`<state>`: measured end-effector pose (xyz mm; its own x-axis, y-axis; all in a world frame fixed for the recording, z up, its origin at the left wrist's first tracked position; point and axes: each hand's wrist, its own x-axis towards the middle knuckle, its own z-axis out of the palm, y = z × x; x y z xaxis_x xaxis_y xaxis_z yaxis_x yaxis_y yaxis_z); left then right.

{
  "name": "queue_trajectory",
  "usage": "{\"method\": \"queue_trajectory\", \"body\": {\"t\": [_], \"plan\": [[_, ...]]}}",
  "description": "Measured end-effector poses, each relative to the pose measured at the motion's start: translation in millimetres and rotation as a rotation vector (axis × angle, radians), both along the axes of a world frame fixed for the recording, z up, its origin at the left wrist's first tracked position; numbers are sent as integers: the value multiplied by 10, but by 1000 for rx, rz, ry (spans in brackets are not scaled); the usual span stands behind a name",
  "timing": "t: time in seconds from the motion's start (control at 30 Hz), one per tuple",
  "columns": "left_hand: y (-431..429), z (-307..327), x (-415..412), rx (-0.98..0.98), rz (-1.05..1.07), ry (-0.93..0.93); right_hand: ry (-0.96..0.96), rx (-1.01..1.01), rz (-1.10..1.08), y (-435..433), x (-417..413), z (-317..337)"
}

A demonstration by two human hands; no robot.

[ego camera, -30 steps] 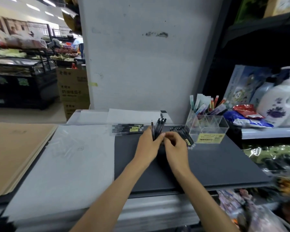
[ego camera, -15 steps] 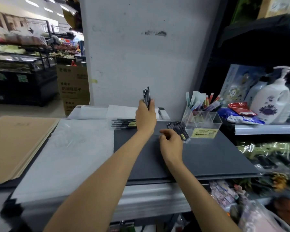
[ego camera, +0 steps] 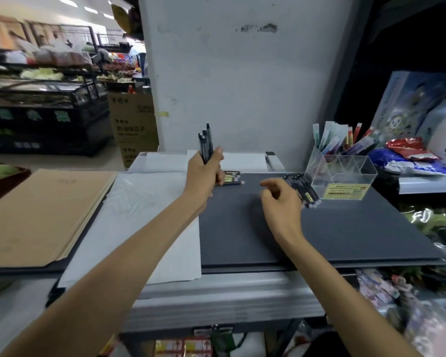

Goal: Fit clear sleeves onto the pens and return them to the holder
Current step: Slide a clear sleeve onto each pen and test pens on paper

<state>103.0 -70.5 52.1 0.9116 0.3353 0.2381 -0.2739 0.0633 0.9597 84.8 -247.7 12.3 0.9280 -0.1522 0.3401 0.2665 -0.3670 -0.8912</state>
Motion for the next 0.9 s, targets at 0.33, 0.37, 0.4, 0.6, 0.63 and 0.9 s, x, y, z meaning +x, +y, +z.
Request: {"method": "queue_trajectory", "body": {"t": [0.33, 0.37, 0.4, 0.6, 0.63, 0.9], "plan": [[612, -288, -705, 336, 174, 3, 16, 151, 338, 1256, 63, 258], [652, -321, -732, 354, 153, 26, 30, 158, 348, 1340, 84, 245], [692, -347, -745, 344, 133, 51, 39, 164, 352, 1413, 103, 225], [795, -423, -724, 366, 150, 125, 58, 222, 315, 1492, 218, 21], [793, -425, -722, 344, 155, 120, 67, 231, 308, 1482, 232, 9], [1002, -342, -845, -177, 349, -107, 75, 71, 376, 1569, 273, 75]]}}
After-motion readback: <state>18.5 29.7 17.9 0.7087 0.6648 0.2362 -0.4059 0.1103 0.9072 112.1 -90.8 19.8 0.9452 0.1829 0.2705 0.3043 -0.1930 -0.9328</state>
